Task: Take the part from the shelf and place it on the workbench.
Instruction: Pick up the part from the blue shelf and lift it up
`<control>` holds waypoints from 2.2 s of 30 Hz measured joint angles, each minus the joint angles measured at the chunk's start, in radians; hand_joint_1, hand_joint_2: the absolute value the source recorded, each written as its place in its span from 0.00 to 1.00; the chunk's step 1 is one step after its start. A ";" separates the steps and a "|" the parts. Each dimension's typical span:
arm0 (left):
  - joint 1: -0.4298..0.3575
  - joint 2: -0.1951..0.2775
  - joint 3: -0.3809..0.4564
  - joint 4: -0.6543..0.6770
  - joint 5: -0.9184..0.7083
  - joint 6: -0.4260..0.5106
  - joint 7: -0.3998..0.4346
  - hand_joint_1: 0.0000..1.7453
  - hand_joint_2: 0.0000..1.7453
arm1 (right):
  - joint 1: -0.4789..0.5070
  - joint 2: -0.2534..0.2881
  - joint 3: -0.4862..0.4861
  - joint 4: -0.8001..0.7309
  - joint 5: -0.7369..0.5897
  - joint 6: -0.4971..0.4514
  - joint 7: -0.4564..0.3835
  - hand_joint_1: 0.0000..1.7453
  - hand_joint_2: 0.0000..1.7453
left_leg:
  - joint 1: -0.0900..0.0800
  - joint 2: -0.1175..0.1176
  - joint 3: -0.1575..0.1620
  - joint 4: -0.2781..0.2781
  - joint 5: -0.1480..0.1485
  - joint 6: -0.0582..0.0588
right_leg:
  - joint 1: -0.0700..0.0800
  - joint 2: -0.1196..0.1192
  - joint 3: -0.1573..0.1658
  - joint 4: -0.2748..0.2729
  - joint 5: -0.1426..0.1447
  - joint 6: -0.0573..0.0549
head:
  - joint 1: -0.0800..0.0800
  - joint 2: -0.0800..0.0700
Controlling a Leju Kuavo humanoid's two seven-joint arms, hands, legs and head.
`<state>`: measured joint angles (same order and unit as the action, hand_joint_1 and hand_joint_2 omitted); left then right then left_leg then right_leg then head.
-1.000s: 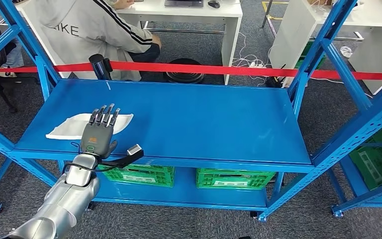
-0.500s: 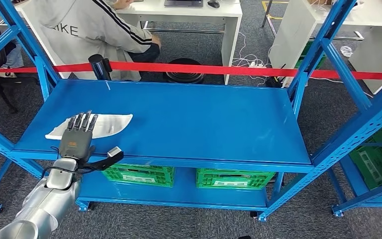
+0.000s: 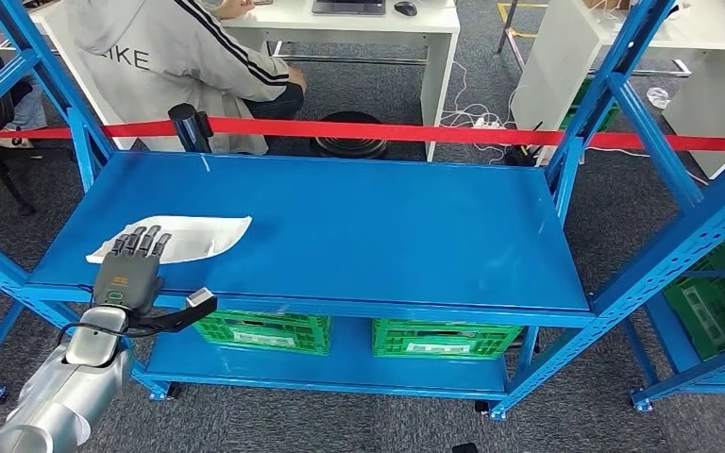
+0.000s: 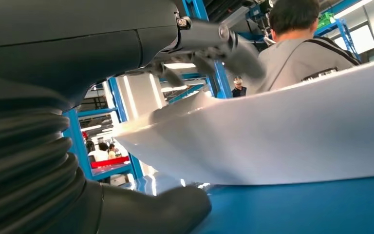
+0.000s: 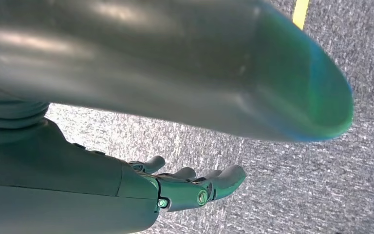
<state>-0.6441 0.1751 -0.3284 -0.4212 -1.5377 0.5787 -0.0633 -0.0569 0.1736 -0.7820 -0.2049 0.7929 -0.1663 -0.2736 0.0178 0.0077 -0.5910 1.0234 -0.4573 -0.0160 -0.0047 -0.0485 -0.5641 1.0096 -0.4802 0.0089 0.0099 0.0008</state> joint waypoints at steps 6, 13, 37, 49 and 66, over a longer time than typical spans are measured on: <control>0.001 0.002 0.003 0.003 0.000 0.009 0.013 1.00 1.00 | 0.000 0.000 0.000 0.000 -0.001 -0.007 0.004 0.00 0.00 | 0.000 0.000 0.000 0.000 0.000 0.000 | 0.000 0.000 0.000 0.000 0.000 0.000 | 0.000 0.000; 0.010 0.013 -0.001 0.006 0.000 0.046 0.080 1.00 0.50 | 0.000 0.000 -0.001 0.000 0.003 -0.013 -0.014 0.00 0.00 | 0.000 0.000 0.000 0.000 0.000 0.000 | 0.000 0.000 -0.001 0.000 0.000 0.000 | 0.000 0.000; 0.122 0.092 -0.224 -0.238 0.061 0.122 0.292 1.00 1.00 | -0.001 0.000 -0.023 0.000 0.019 0.008 0.003 0.00 0.00 | 0.000 0.000 -0.001 0.000 -0.001 -0.001 | 0.000 0.000 -0.001 0.000 -0.001 -0.001 | 0.000 0.000; 0.588 -0.115 0.146 -0.913 0.965 -0.206 -0.522 1.00 1.00 | 0.007 0.000 -0.047 0.000 0.032 0.029 0.042 0.00 0.00 | -0.006 0.008 0.000 0.002 -0.011 0.003 | -0.005 0.008 -0.001 -0.002 -0.003 0.003 | 0.000 0.000; 0.926 -0.184 0.315 -1.409 1.119 -0.389 -0.571 1.00 1.00 | 0.009 -0.004 -0.046 0.000 0.090 0.063 0.086 0.00 0.00 | 0.009 -0.014 -0.029 0.000 0.024 0.011 | -0.019 0.044 0.025 0.102 -0.098 0.030 | 0.005 0.000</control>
<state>0.2820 -0.0089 -0.0130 -1.8300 -0.4189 0.1892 -0.6347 -0.0482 0.1700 -0.8278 -0.2049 0.8830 -0.1029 -0.1880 0.0267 -0.0066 -0.6195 1.0233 -0.4331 -0.0046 -0.0236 -0.0045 -0.5396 1.1111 -0.5779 0.0385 0.0153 0.0008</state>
